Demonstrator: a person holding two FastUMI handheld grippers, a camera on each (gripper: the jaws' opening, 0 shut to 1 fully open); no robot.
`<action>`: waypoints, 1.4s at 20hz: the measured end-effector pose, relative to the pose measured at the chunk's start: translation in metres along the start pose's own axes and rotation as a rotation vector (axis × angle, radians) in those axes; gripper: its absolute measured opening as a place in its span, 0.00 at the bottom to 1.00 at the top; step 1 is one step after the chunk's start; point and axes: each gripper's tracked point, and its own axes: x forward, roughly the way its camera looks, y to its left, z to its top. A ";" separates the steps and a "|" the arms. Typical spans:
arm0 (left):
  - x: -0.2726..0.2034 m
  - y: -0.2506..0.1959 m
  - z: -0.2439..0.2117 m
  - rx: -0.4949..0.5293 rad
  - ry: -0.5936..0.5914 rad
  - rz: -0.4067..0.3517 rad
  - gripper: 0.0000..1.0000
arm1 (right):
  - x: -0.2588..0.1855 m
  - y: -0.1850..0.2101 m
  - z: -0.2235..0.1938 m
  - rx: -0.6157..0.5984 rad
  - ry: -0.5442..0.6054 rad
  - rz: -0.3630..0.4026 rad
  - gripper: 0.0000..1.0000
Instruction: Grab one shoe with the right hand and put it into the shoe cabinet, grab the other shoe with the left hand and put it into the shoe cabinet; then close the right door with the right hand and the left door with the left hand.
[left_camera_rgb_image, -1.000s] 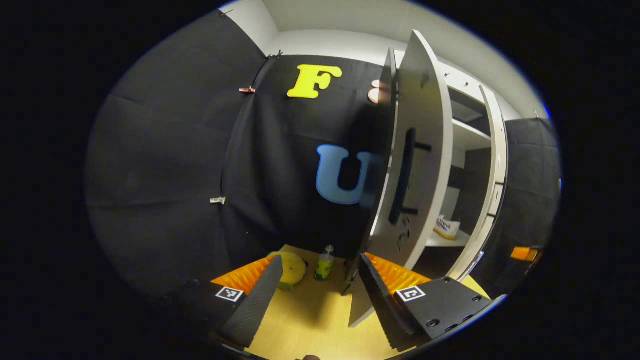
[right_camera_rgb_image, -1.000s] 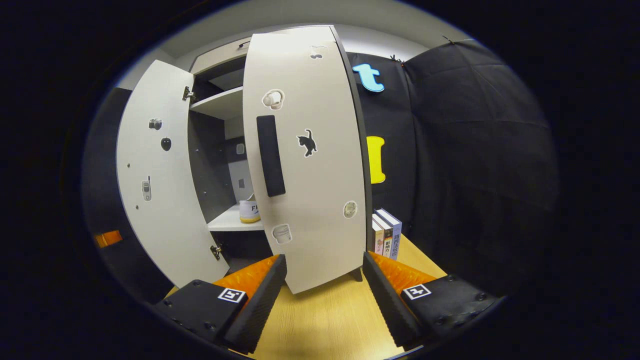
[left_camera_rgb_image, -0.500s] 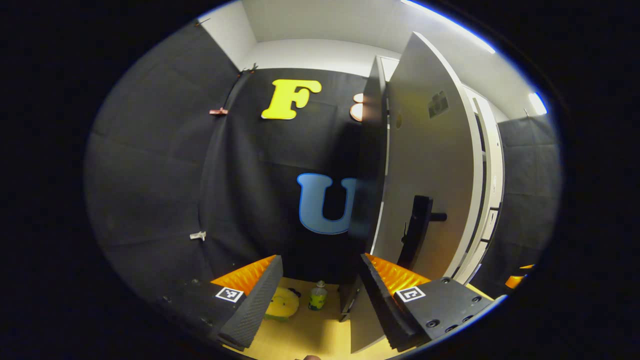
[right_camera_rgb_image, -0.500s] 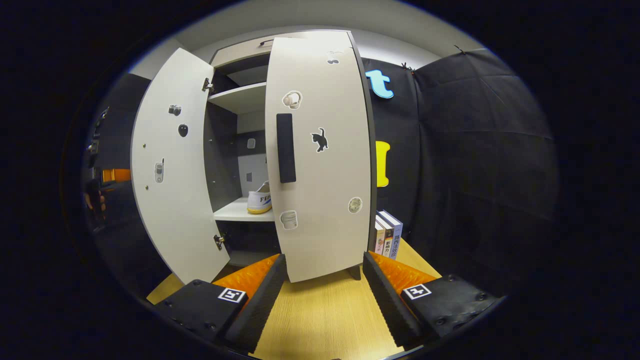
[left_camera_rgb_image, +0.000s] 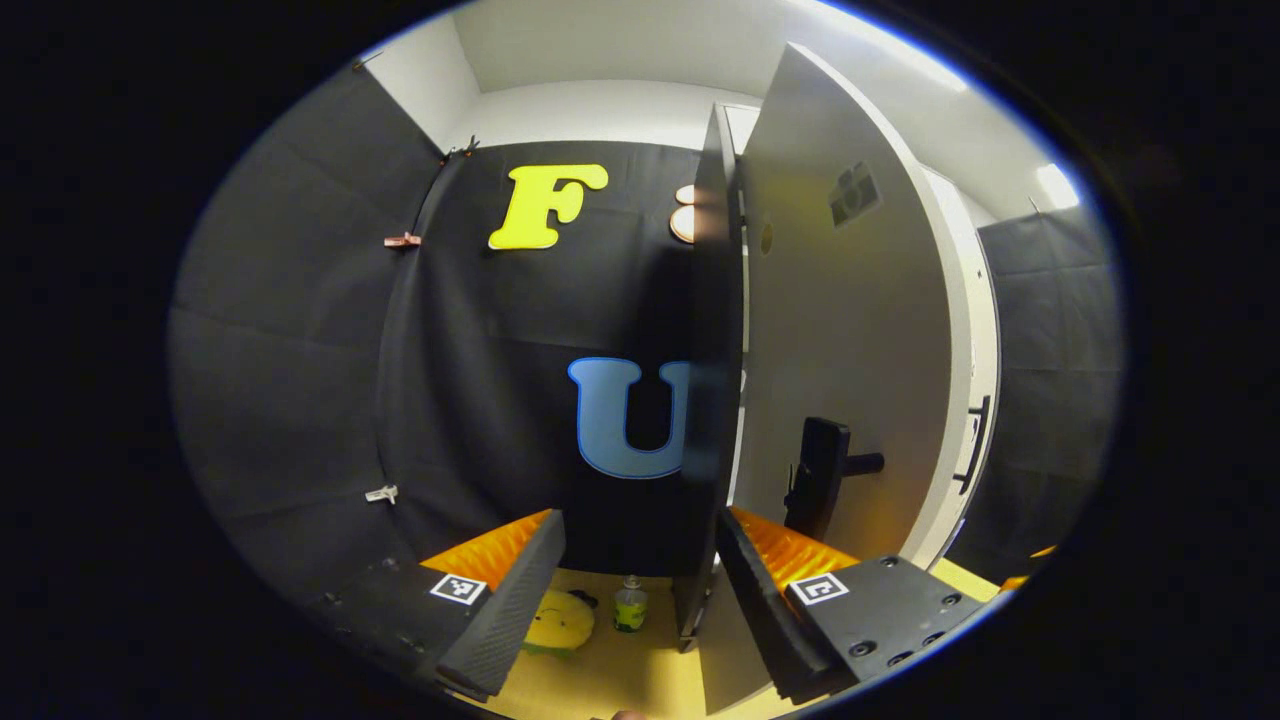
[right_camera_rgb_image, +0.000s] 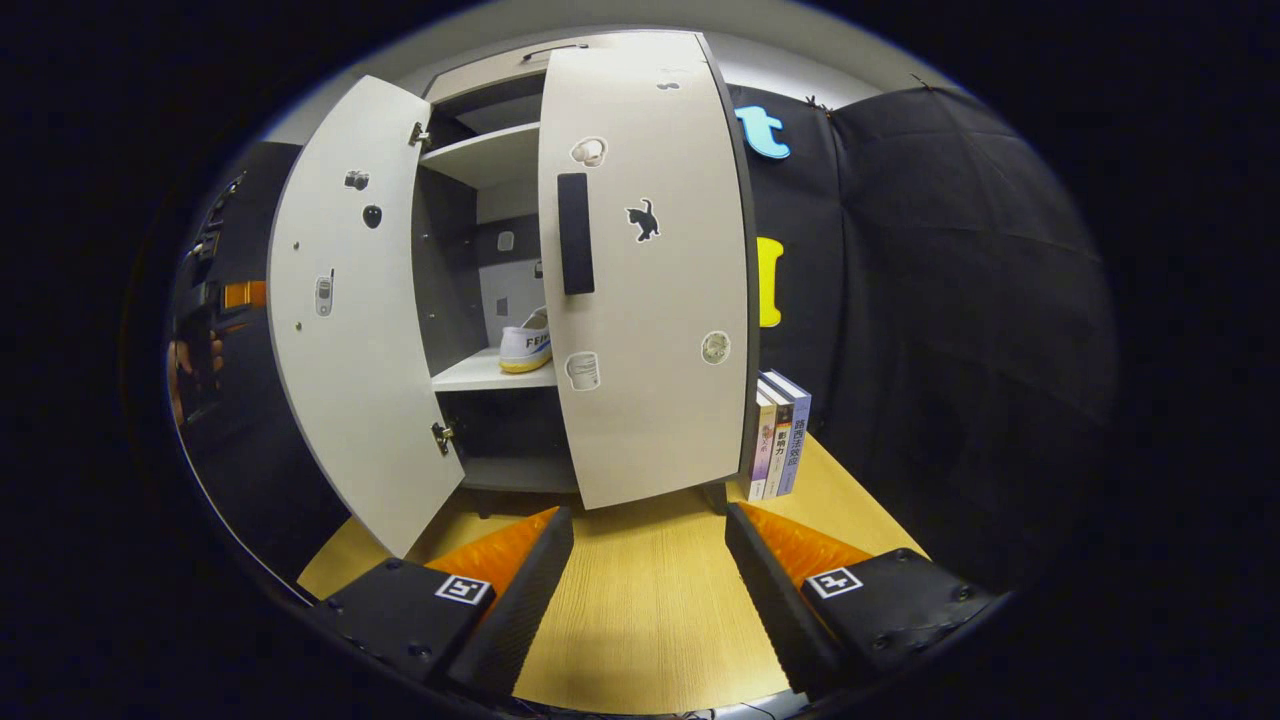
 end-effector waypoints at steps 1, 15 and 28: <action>-0.002 -0.003 0.003 0.028 -0.001 0.004 0.90 | 0.000 0.000 0.001 0.013 0.000 -0.005 0.98; 0.012 -0.146 0.003 -0.080 0.017 -0.071 0.93 | 0.033 -0.054 0.036 0.013 -0.060 0.022 0.98; -0.023 -0.223 -0.007 0.032 0.013 -0.089 0.94 | 0.049 -0.072 0.118 0.016 -0.212 0.089 0.98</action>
